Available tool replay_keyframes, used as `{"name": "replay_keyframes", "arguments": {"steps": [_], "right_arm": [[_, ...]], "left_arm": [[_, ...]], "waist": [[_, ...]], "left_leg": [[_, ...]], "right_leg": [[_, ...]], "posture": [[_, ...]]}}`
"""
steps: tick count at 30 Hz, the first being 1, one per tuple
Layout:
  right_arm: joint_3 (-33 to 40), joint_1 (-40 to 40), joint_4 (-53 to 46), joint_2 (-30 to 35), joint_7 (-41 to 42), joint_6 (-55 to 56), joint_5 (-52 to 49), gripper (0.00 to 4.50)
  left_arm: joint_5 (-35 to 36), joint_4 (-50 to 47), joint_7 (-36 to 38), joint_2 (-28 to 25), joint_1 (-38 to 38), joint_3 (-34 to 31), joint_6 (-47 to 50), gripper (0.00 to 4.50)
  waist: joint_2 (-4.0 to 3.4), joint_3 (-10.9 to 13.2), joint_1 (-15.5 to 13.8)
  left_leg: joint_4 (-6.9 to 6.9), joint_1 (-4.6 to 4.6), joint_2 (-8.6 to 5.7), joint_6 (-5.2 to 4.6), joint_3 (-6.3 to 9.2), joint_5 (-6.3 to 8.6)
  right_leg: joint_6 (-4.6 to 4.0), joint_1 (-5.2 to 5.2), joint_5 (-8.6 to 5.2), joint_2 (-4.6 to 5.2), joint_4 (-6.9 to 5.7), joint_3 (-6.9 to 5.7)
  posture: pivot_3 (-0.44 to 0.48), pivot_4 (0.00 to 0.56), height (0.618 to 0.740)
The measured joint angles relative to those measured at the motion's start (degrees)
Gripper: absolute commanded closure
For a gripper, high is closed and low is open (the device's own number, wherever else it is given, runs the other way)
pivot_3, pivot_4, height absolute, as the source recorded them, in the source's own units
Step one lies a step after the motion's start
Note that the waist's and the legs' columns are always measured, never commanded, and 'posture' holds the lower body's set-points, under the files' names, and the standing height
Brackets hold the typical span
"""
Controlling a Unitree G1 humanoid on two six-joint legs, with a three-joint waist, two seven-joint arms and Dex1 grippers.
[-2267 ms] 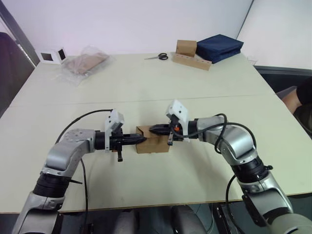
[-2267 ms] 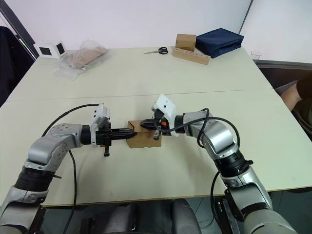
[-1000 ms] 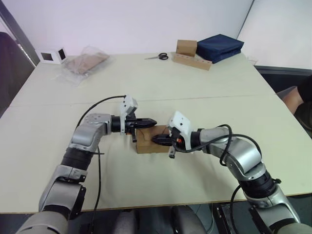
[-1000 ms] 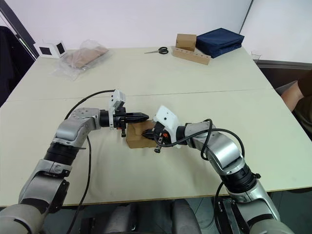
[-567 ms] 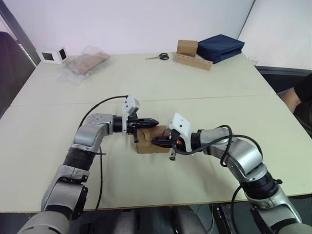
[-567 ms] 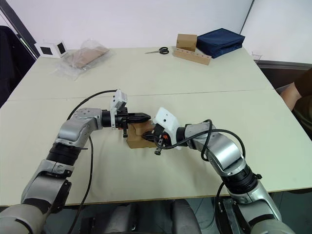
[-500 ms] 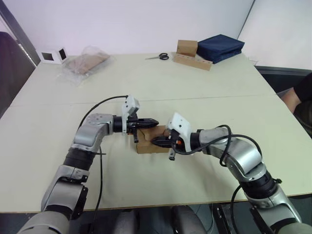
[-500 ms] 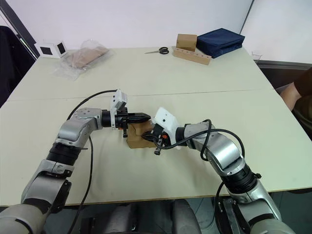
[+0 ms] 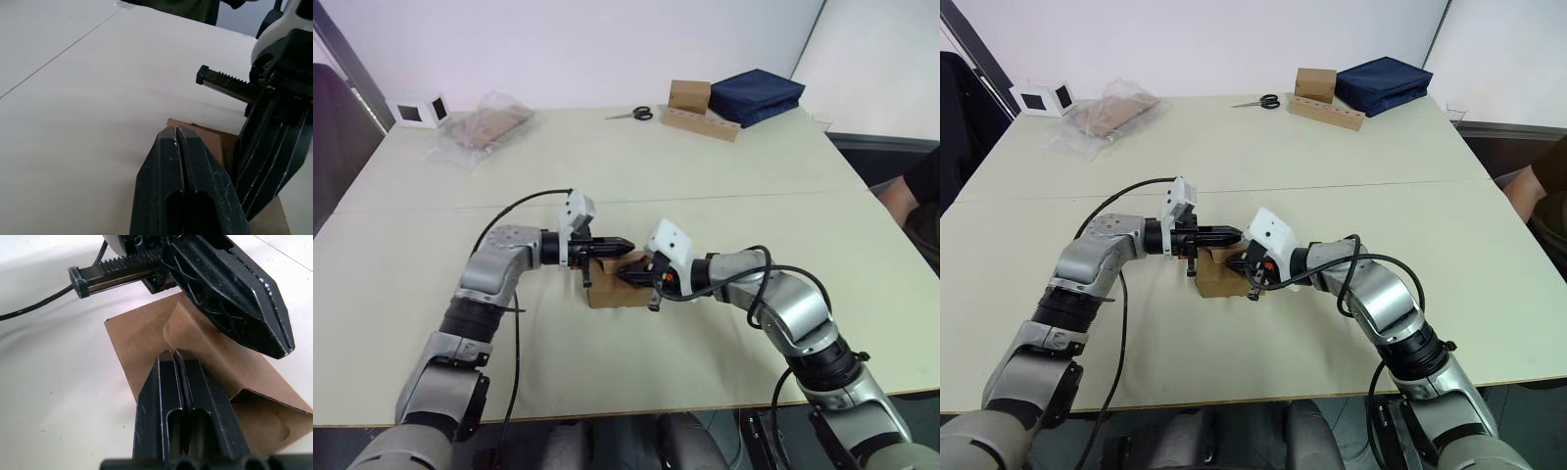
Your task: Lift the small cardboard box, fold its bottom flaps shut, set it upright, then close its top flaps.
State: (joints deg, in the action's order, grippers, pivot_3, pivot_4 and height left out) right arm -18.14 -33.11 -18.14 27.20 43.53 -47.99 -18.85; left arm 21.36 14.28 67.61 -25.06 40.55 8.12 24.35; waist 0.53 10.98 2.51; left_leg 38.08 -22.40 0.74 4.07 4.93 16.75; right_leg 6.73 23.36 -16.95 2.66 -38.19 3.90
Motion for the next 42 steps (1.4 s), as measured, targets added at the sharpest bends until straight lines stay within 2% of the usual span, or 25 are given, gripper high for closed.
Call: {"name": "replay_keyframes", "arguments": {"steps": [11, 42], "right_arm": [[0.00, 0.02, 0.36, 0.03, -0.03, 0.31, 0.06, 4.50], [-0.10, -0.45, 2.09, -0.28, 0.05, 1.95, 0.60, 4.50]], "left_arm": [[1.76, -4.95, 0.85, -3.33, -2.30, -1.10, 2.35, 4.49], [1.70, -3.05, -0.02, -2.86, -1.71, -1.06, 1.08, 4.49]], "waist": [[0.00, 0.00, -0.04], [0.00, 0.00, 0.00]], "left_leg": [[0.00, 0.00, 0.00, 0.00, 0.01, 0.00], [0.00, 0.00, 0.00, 0.00, 0.01, 0.00]], "right_leg": [[0.00, 0.00, 0.00, 0.00, 0.00, 0.00], [0.00, 0.00, 0.00, 0.00, 0.00, 0.00]], "posture": [[0.000, 0.150, 0.740], [0.000, 0.150, 0.740]]}}
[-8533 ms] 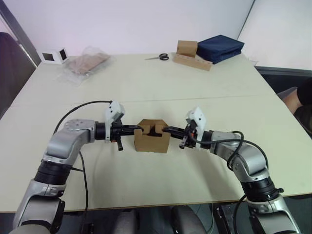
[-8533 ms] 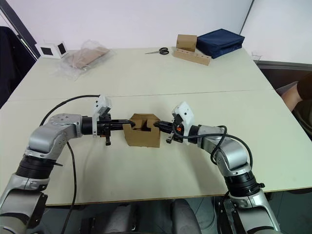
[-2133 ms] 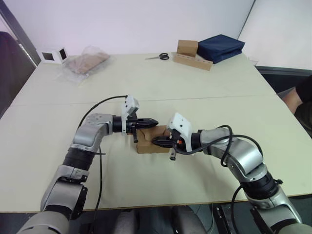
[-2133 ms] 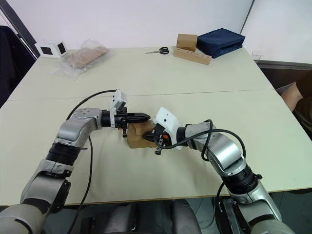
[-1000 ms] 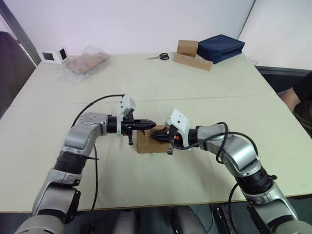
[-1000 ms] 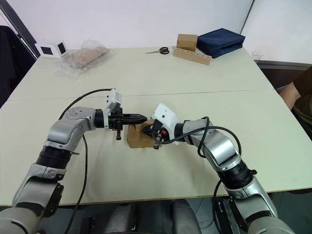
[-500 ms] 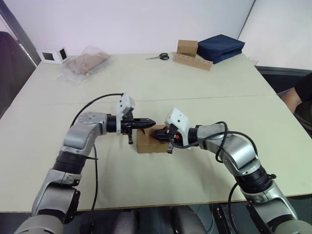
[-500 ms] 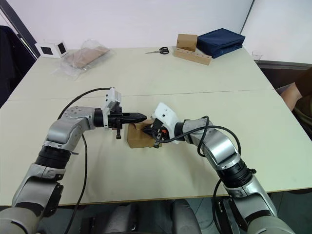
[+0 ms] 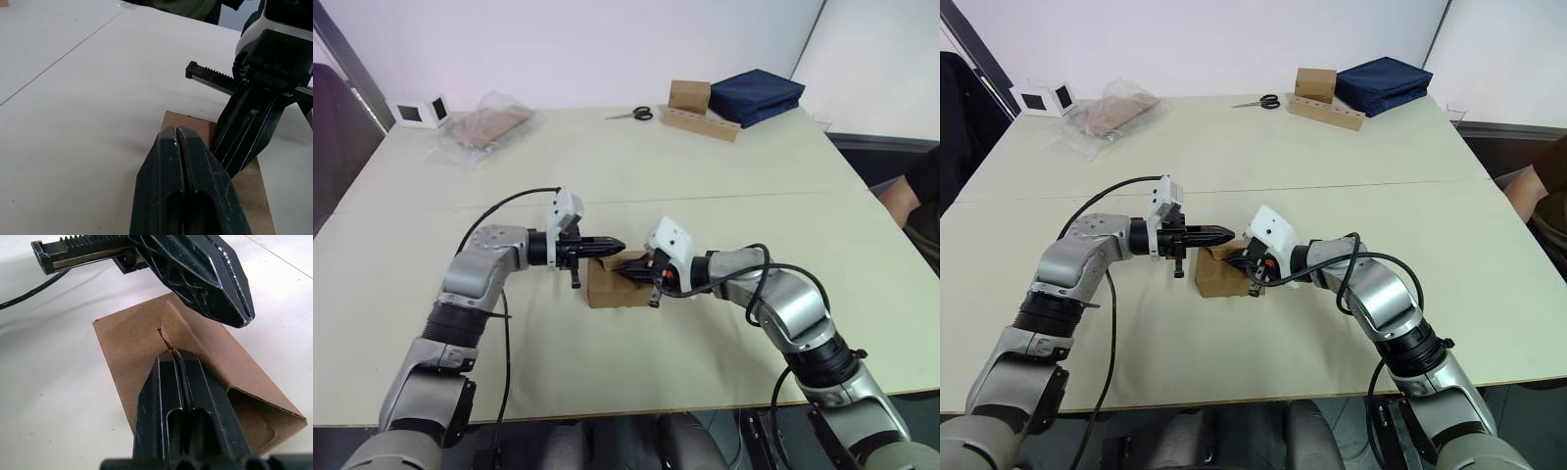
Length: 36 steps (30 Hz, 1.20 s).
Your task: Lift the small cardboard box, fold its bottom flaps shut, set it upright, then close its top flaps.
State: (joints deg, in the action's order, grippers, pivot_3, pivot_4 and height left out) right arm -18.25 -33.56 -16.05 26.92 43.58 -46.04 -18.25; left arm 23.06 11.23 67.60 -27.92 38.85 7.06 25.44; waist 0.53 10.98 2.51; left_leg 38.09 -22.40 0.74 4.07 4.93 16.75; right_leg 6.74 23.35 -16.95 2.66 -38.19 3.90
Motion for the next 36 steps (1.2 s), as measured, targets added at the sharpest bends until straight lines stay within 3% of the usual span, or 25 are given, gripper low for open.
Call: {"name": "replay_keyframes", "arguments": {"steps": [21, 29, 36], "right_arm": [[3.19, 1.63, -6.57, 2.20, 0.30, -6.72, -4.21, 4.50], [12.22, 1.01, -8.73, 2.19, -1.94, -10.89, -10.19, 4.50], [7.40, 1.70, -4.15, 0.53, -2.65, -7.73, -8.28, 4.50]], "left_arm": [[-0.94, -3.14, 1.15, -0.76, -4.53, 1.16, -1.08, 4.49], [0.07, -8.58, 0.69, -2.86, -7.67, 0.75, 1.54, 4.49], [1.54, -13.44, -2.00, -4.50, -11.39, -1.18, 4.23, 4.49]], "waist": [[0.00, 0.00, -0.02], [0.00, 0.00, 0.00], [-0.01, 0.01, 0.08]], "left_leg": [[-0.01, 0.00, 0.00, 0.00, 0.00, 0.00], [-0.02, 0.00, 0.01, -0.01, 0.00, 0.01], [-0.03, 0.01, 0.03, -0.01, -0.01, 0.01]], "right_leg": [[0.00, 0.00, 0.00, 0.00, 0.00, 0.00], [0.00, 0.00, 0.00, -0.01, 0.00, 0.00], [0.00, 0.01, 0.00, -0.02, 0.00, 0.01]], "posture": [[0.000, 0.150, 0.740], [0.000, 0.150, 0.740], [0.000, 0.150, 0.740]]}}
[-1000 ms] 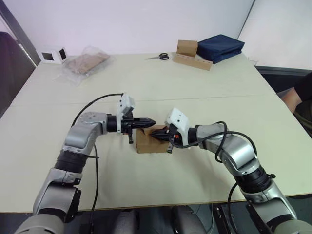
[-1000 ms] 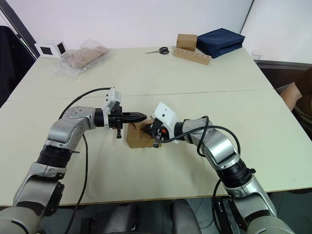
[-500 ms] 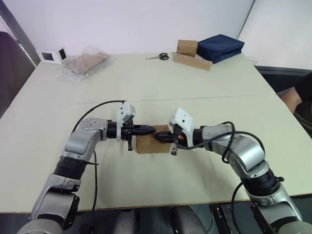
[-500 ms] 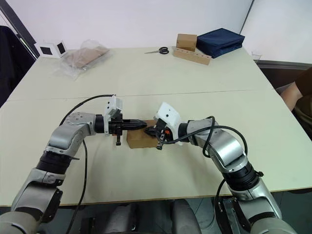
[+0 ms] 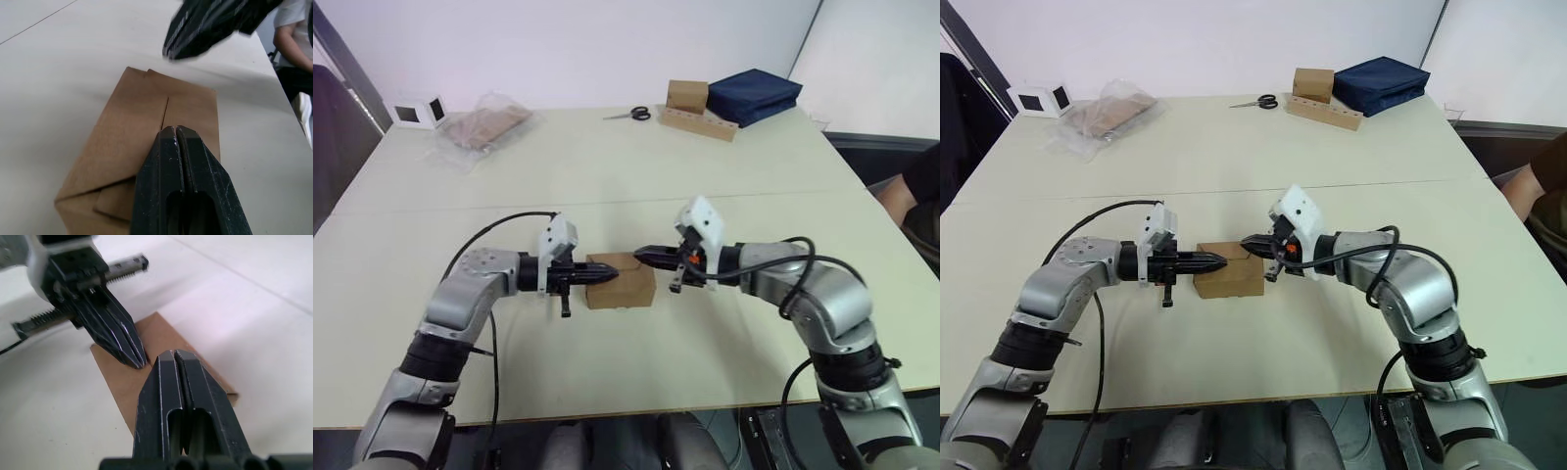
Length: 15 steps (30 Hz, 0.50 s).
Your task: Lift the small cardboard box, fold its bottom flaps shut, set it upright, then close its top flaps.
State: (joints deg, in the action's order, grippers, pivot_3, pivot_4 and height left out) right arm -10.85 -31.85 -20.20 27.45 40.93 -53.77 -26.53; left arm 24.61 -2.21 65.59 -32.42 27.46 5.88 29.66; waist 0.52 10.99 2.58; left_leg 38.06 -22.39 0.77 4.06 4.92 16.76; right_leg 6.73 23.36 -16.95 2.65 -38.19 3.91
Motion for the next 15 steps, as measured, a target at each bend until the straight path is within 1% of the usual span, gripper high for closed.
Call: {"name": "replay_keyframes", "arguments": {"steps": [2, 8, 15], "right_arm": [[-2.49, 0.20, 2.55, -0.07, 0.51, 1.82, 1.46, 4.50], [-6.09, -0.30, 4.74, 1.86, 3.40, 7.30, 5.16, 4.50], [-5.93, -1.02, 5.25, 2.39, 4.88, 7.82, 5.48, 4.50]], "left_arm": [[0.05, -0.55, -0.81, -0.32, -0.82, -0.12, 0.04, 4.49], [-1.02, -0.96, -2.82, 0.04, -2.29, 0.39, -2.11, 4.49], [-0.07, -0.95, -4.97, 0.96, -1.14, 0.04, 0.36, 4.49]], "waist": [[0.00, 0.00, -0.07], [-0.04, -0.08, -0.14], [-0.03, -0.09, -0.18]], "left_leg": [[0.00, 0.00, -0.01, 0.00, -0.01, 0.00], [0.01, 0.18, -0.01, 0.00, 0.00, 0.00], [0.01, 0.19, -0.01, 0.00, 0.01, 0.00]], "right_leg": [[0.00, -0.01, 0.00, 0.02, 0.01, 0.00], [0.00, -0.22, 0.00, 0.02, 0.02, -0.01], [0.00, -0.25, 0.00, 0.02, 0.02, -0.01]], "posture": [[0.000, 0.150, 0.740], [0.000, 0.150, 0.740], [0.000, 0.150, 0.740]]}}
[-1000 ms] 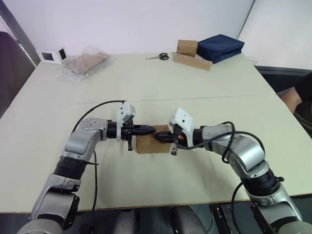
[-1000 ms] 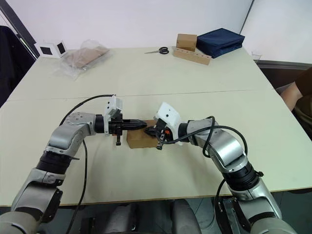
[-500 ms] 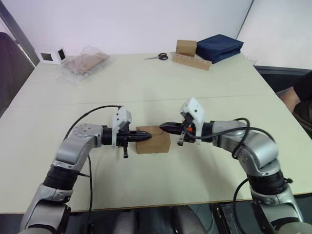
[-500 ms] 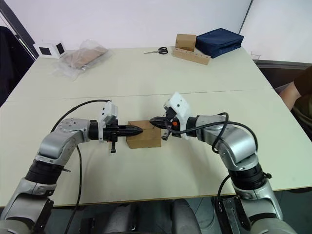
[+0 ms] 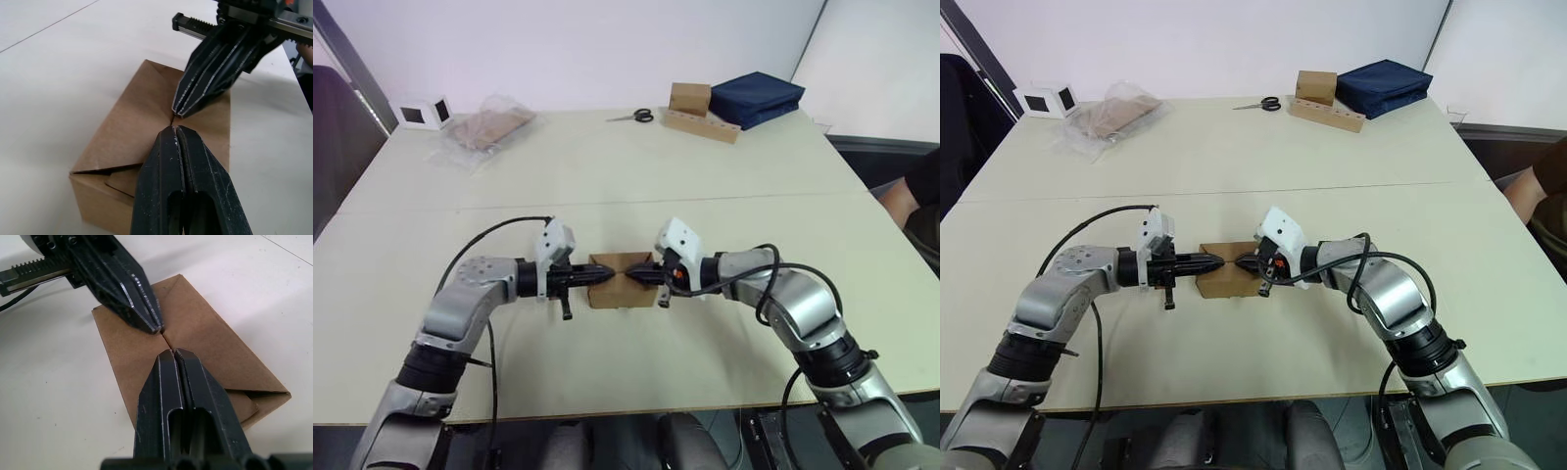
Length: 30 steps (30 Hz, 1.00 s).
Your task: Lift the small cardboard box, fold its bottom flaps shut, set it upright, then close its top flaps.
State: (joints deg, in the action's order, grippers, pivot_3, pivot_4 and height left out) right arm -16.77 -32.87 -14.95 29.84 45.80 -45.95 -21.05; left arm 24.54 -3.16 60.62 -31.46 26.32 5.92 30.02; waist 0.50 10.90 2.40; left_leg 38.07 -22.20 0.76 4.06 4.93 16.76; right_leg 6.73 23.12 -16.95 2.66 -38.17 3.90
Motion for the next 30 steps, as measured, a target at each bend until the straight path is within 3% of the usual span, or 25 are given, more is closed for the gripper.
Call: {"name": "replay_keyframes", "arguments": {"steps": [8, 14, 24, 30], "right_arm": [[7.84, -1.16, -4.02, 0.82, -0.80, -6.95, -5.50, 4.50], [16.41, -0.55, -11.63, 9.44, 1.65, -11.31, -12.16, 4.50], [31.61, 13.31, -15.27, 30.13, 13.58, -12.19, -18.72, 4.50], [37.44, 17.74, -16.38, 34.64, 18.96, -10.21, -21.58, 4.50]], "left_arm": [[6.08, -5.38, -3.24, -1.01, 1.65, -5.08, 7.65, 4.49], [11.18, -13.12, -4.87, -7.08, -0.07, -10.41, 13.69, 4.49], [19.84, -20.13, 0.20, -24.03, -14.24, -28.28, 20.78, 4.49], [22.08, -20.40, 6.82, -28.55, -22.74, -36.63, 20.68, 4.49]], "waist": [[0.01, 0.06, 0.04], [0.02, 0.07, 0.02], [0.05, 0.18, -0.03], [0.04, 0.18, 0.00]], "left_leg": [[0.00, -0.22, 0.00, 0.00, 0.02, 0.00], [-0.04, -0.22, 0.01, -0.01, 0.01, 0.00], [-0.09, -0.20, 0.04, -0.07, -0.07, 0.04], [-0.09, -0.09, 0.07, -0.07, -0.13, 0.04]], "right_leg": [[0.00, 0.24, 0.00, 0.01, 0.00, 0.00], [0.00, 0.23, 0.00, 0.01, 0.05, 0.00], [-0.01, 0.21, -0.01, 0.01, 0.14, 0.01], [-0.03, 0.10, -0.02, 0.00, 0.14, 0.03]], "posture": [[0.000, 0.150, 0.740], [0.000, 0.150, 0.740], [0.000, 0.150, 0.740], [0.000, 0.150, 0.740]]}}
